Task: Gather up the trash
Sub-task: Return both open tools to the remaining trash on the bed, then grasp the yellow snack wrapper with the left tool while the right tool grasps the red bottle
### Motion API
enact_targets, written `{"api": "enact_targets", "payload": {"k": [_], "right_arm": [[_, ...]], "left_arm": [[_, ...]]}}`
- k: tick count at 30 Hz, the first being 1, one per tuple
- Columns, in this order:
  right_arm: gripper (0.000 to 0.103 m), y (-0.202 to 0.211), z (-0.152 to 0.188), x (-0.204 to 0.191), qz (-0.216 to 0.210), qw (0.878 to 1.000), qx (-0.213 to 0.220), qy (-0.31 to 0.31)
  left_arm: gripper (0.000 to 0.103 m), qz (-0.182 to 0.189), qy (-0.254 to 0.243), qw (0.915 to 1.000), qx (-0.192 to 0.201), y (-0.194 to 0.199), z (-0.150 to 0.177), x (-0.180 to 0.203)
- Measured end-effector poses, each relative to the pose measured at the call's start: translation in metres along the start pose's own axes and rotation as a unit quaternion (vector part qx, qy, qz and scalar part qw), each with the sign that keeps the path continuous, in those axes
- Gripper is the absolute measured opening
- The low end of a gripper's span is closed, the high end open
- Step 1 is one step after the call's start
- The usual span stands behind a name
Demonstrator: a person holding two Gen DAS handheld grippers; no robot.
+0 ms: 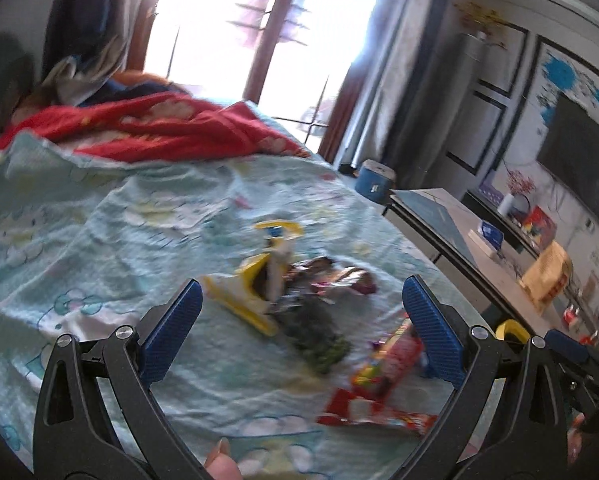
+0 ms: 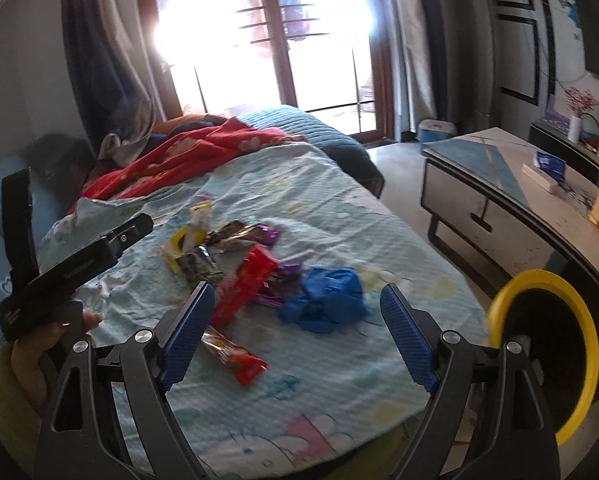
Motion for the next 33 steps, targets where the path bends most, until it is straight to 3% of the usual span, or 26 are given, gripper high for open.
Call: {"api": "enact_targets", "payload": {"k": [8,11,14,16,19,25,33], "right_arm": [[0.082,-0.035,-0.001,-0.029,-0.013,1.000,-0.025,0.012],[0.082,-0.051,0.003,-0.033,-0.008,0.999,-0.042,0.006],[0.079,-0.067,0.007,-0.032,-0.005,0.998,-0.066,-0.015],[0.074,-0.078,0.010,-0.032,-0.002,0.996,-0.081,-0.033],[0.067,-0.090,0.013,-0.032,0.007,0.994,-0.091,-0.052],[0.056,-0.109,0.018,-0.036,0.010,0.989,-0.114,-0.092],[0.037,-0.127,0.029,-0.039,-0.015,0.979,-0.150,-0.136]], "left_arm": [[0.091,-0.007,0.048,0.9986,-0.022,-0.014,0.009,-0.040],[0.085,-0.003,0.049,0.9984,-0.029,-0.022,0.011,-0.043],[0.071,0.005,0.049,0.9981,-0.037,-0.034,0.010,-0.046],[0.054,0.025,0.057,0.9971,-0.044,-0.044,0.009,-0.048],[0.041,0.043,0.060,0.9956,-0.058,-0.058,0.009,-0.048],[0.040,0.065,0.077,0.9917,-0.080,-0.080,0.012,-0.050],[0.040,0.077,0.099,0.9890,-0.078,-0.082,0.017,-0.055]]}}
Point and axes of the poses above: each gripper's, at about its wrist camera, not at the fingertips, and y roughly against the way its jaws point, x to its right, z to its underside, the point moved 5 cm from there along -y, roughly the way its jaws point, and after that the axes turned 12 degrees about -y, right-handed, at the moved point
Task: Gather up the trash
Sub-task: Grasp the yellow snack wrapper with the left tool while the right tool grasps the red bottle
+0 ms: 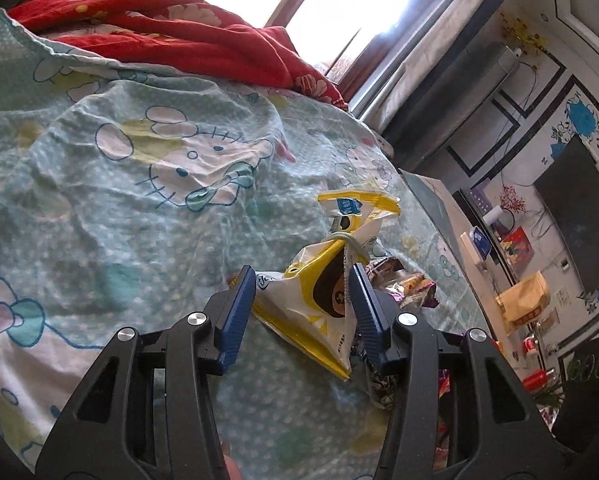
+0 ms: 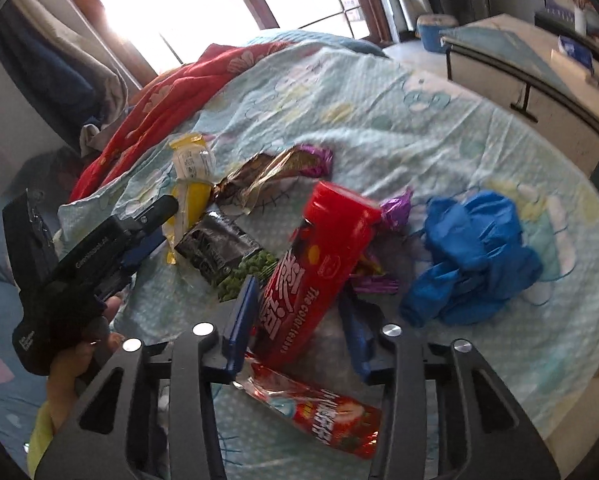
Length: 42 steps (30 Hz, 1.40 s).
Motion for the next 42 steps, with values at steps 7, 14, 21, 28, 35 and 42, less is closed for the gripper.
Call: {"api": "enact_targets", "payload": {"k": [7,14,21,28,35,42], "right_arm": [[0.034,0.005,0.005,-0.003,-0.016,1.000,0.005,0.019],[0.029,0.023,0.002,-0.002,-0.024,0.998,0.036,0.047],[0.028,0.036,0.001,-0.008,-0.032,0.995,0.059,0.078],[0.027,0.048,0.003,-0.006,-0.039,0.994,0.065,0.082],[0.027,0.064,0.002,-0.001,-0.043,0.992,0.080,0.083],[0.027,0.087,-0.001,0.009,-0.044,0.990,0.103,0.081]], "left_arm": [[0.056,-0.002,0.008,0.9999,-0.007,-0.002,0.006,-0.003],[0.040,-0.010,0.009,0.9999,-0.007,-0.001,0.006,-0.002],[0.019,-0.003,0.024,0.9997,-0.002,0.006,0.010,-0.006],[0.017,-0.002,0.018,0.9995,0.024,0.026,0.011,-0.002],[0.017,-0.021,-0.013,0.9986,0.048,0.050,0.006,0.014],[0.017,-0.011,-0.050,0.9962,0.071,0.071,-0.003,0.046]]}}
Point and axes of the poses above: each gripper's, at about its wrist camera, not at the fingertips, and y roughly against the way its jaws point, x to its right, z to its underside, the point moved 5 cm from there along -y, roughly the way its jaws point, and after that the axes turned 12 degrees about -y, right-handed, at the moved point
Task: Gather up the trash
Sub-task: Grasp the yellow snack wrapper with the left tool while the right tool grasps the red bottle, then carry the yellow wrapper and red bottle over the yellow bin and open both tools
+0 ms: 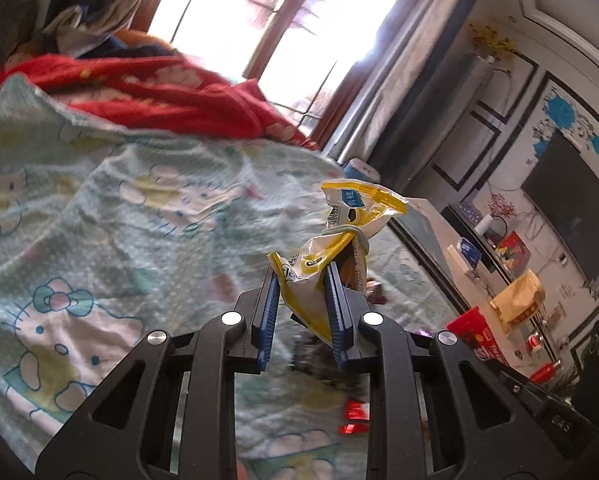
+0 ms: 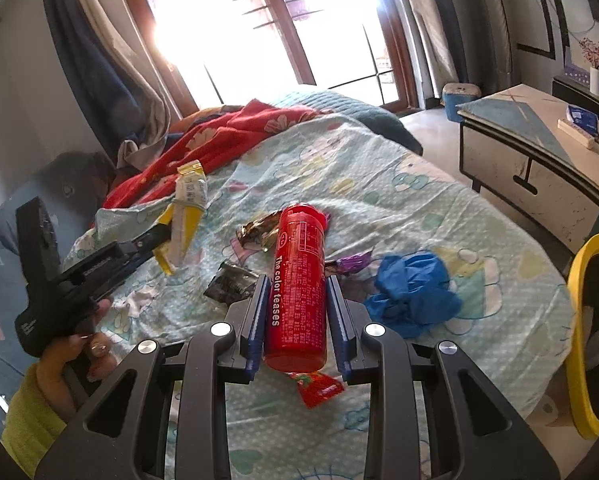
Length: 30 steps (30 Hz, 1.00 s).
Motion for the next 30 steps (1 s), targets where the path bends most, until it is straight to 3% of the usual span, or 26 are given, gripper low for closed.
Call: {"api": "enact_targets", "payload": {"k": [30], "right_arm": [[0.027,0.090,-0.028,0.058,0.002,0.997,0.064,-0.041]], "left_arm": [[0.017,0.038,-0.100,0.9942,0.014,0.037,0.009,0.103]]}}
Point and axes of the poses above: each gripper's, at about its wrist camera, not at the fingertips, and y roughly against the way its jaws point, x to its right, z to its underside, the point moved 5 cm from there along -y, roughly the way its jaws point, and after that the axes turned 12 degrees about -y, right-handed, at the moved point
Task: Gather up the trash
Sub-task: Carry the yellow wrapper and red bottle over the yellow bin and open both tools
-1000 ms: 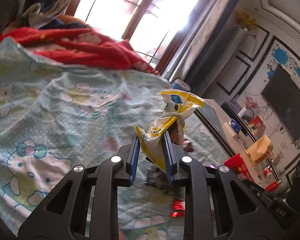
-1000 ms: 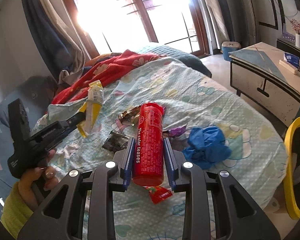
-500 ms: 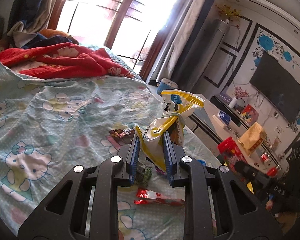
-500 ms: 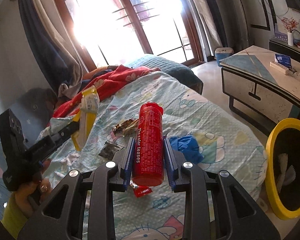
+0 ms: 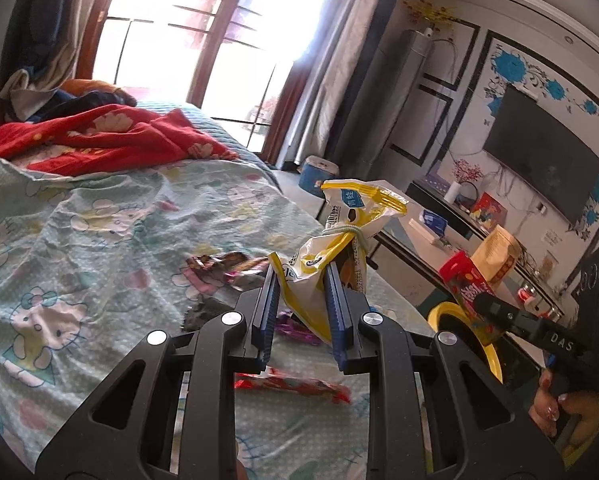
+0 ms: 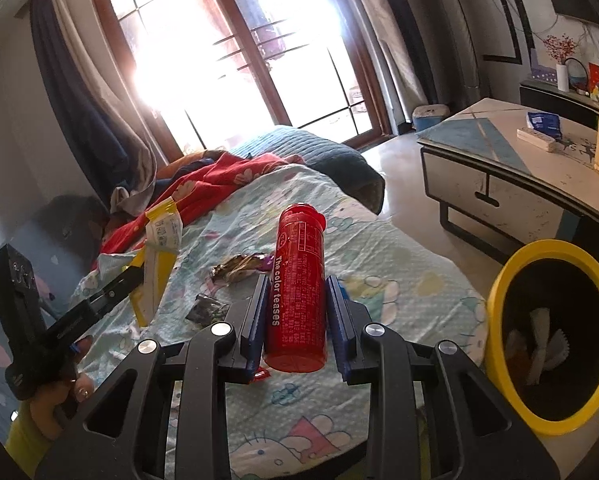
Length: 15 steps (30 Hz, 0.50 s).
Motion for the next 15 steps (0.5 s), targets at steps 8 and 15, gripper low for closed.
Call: {"api": "enact_targets", "payload": {"k": [8,15], "right_arm": [[0.027,0.022,-0.003,0.028,0.017,1.000,0.015,-0.014],[0.027,0.042,-0.009,0.061,0.042,0.998,0.028,-0.031]], "left_arm": [[0.017,0.025,-0.026,0.9993,-0.006,-0.003,0.003,0.032],[0.017,0.049,-0.052,0.9974,-0.012,-0.011,0.006,0.063]]}}
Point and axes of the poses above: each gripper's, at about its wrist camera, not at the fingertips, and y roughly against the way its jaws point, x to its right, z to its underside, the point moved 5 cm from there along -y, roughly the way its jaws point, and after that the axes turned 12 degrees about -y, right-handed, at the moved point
